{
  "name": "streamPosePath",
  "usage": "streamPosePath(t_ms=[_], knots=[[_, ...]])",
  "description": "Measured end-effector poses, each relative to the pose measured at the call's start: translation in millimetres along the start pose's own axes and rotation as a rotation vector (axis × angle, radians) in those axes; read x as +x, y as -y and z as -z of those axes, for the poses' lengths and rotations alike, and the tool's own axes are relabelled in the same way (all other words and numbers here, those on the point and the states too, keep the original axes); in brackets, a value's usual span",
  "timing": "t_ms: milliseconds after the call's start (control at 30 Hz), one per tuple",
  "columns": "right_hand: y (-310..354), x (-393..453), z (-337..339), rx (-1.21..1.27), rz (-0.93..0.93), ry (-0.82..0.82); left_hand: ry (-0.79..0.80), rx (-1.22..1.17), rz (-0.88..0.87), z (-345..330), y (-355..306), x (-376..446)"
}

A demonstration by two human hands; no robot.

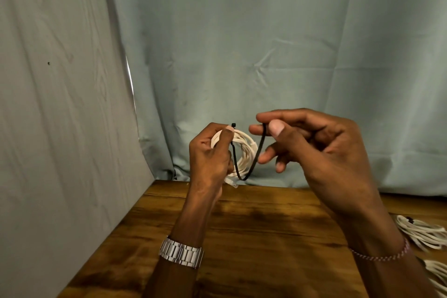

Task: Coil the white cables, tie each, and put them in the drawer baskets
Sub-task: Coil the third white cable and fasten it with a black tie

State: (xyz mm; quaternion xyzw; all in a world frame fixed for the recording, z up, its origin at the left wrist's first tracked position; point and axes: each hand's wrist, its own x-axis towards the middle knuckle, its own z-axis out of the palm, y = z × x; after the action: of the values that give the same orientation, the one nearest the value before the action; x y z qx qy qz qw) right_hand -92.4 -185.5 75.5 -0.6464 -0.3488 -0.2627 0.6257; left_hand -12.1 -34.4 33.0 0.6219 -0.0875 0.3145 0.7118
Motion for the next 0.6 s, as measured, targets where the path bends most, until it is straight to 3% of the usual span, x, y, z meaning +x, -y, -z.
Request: streamPosePath(t_ms=[133,400,600], knots=[[-7,0,0,-0.126,0.131,0.032,-0.007,-0.008,-0.016,0,-8,-2],[-34,-3,-3,-0.784,0.779,-0.355,-0.022,0.004,-0.084,0,-16,-4],[-41,-7,-4,-0.807,0.98,-0.371,-0.022,0.009,-0.092,-3,-24,-9]])
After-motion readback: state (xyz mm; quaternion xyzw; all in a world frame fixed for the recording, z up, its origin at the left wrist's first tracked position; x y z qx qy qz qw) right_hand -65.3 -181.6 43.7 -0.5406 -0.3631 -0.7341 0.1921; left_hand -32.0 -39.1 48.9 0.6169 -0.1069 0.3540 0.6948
